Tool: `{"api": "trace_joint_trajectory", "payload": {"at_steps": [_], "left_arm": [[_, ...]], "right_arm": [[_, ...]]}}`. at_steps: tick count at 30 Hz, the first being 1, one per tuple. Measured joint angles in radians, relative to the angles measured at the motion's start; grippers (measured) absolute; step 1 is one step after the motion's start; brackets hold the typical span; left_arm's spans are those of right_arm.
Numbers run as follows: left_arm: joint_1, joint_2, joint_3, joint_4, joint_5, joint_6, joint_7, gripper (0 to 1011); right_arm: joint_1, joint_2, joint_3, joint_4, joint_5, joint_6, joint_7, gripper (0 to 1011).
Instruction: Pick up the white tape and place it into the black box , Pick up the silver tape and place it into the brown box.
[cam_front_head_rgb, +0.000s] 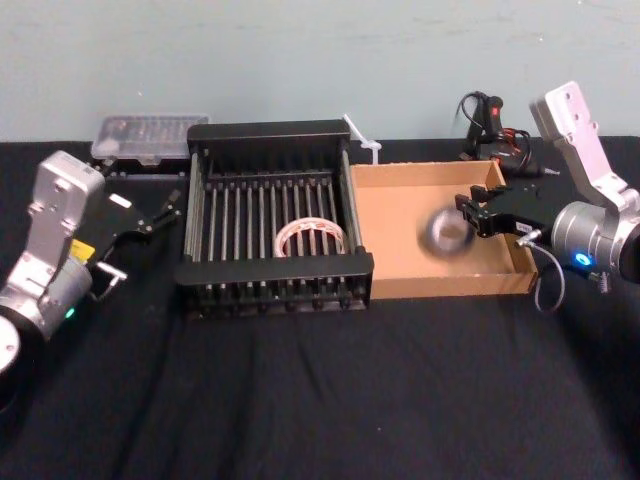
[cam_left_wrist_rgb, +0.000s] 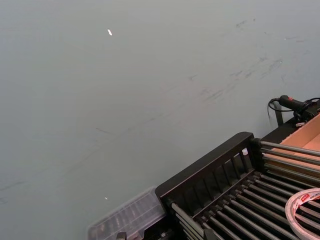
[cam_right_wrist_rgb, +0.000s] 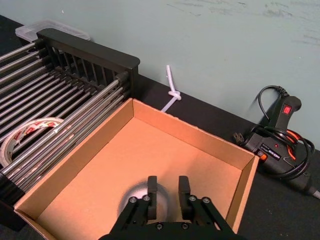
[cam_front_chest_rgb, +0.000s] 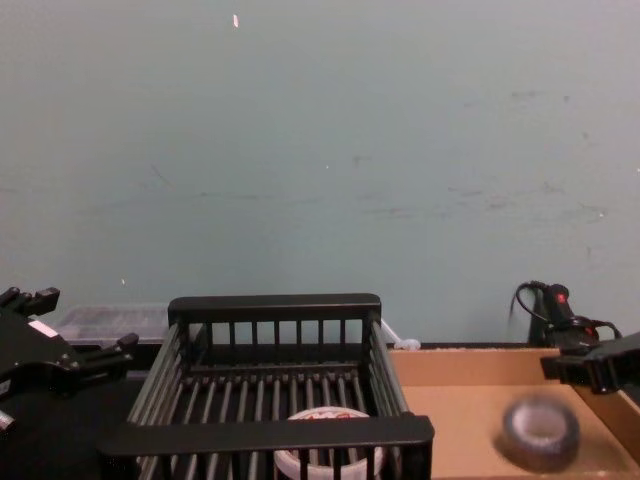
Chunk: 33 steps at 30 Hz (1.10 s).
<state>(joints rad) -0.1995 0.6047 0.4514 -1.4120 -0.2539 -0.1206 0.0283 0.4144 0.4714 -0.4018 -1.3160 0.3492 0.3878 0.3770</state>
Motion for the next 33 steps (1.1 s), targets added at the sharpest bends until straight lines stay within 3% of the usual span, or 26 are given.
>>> {"api": "trace_joint_trajectory", "payload": {"at_steps": [23,28,33], "left_arm": [[0.000,0.000,0.000,0.000,0.000,0.000,0.000,1001],[0.000,0.000,0.000,0.000,0.000,0.000,0.000,1001],[0.000,0.000,0.000,0.000,0.000,0.000,0.000,1001]], "right_arm": [[0.000,0.000,-0.001,-0.001,0.001,0.001,0.001,945],[-0.016,-0.003,0.009,-0.017,-0.012,-0.011,-0.022,1002],[-0.070,-0.010,0.044,-0.077,-0.055,-0.069,-0.104,1002]]}}
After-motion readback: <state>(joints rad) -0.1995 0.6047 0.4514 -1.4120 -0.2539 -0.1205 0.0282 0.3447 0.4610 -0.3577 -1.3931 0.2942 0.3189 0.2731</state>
